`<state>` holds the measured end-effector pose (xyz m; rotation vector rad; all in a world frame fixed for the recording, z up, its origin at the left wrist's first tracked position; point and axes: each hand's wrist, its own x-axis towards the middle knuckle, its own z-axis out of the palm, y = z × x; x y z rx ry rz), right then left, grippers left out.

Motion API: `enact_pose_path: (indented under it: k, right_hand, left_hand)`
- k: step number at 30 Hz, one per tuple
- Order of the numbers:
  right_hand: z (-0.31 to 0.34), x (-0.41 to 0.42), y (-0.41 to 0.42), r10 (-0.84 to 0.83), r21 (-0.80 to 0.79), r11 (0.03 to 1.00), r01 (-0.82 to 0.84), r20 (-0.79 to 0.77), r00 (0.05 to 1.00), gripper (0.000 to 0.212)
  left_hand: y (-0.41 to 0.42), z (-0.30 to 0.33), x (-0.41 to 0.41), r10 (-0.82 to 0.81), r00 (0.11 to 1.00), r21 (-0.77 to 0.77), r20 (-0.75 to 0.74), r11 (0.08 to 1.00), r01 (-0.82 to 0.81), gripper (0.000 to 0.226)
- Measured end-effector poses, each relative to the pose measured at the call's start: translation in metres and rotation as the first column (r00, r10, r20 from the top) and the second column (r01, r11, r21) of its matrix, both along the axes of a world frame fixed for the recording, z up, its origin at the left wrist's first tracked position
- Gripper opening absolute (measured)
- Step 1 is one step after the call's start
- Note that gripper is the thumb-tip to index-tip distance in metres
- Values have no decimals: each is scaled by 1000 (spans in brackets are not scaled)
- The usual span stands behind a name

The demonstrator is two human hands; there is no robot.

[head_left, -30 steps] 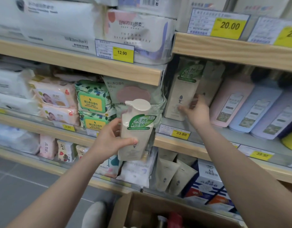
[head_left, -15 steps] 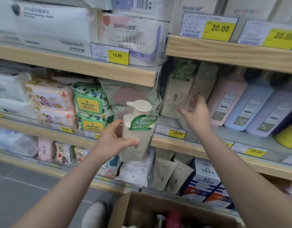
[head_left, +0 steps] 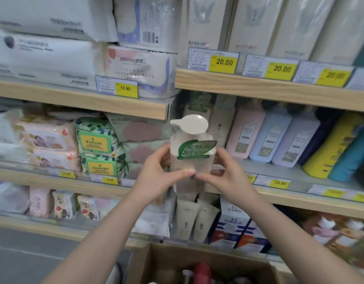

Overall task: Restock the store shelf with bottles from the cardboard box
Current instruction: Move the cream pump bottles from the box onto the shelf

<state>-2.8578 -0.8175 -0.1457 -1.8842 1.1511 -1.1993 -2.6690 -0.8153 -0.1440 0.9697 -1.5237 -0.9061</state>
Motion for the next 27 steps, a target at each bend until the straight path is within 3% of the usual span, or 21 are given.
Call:
enact_pose_path:
  k: [3, 5, 7, 9, 12, 19, 23, 27]
  right_hand:
    - [15, -18, -5, -93, -133, 986, 100, 56, 994, 53]
    - [24, -31, -15, -174, -207, 963, 174, 19, 985, 54]
    - [26, -43, -27, -236, -246, 946, 212, -69, 969, 53]
    - [18, -53, -39, -269, -257, 939, 230, -131, 954, 51]
    - [1, -64, -59, -319, -243, 930, 276, -163, 934, 52]
    - [-17, -66, -108, -408, -118, 910, 396, -96, 908, 48]
    - [-21, -61, -116, -492, -182, 866, 465, -146, 858, 41]
    - [-29, -45, -108, -589, -225, 803, 552, -162, 791, 83]
  left_hand:
    - [-20, 16, -8, -17, 980, 77, -200, 997, 33, 19]
    - [-37, 11, -5, 32, 978, 162, -208, 987, 2, 36]
    - [-49, -10, -2, 109, 991, 122, 80, 985, -119, 43]
    - [-56, -35, -4, 118, 908, 5, 403, 991, -131, 40]
    - [-67, -59, -11, 41, 787, -29, 615, 999, -30, 42]
    - [-71, -74, -25, 148, 751, -137, 644, 988, -77, 35]
    - [-69, -74, -24, 130, 772, -126, 622, 990, -65, 35]
    - [-68, -76, -24, 142, 789, -131, 598, 988, -79, 35]
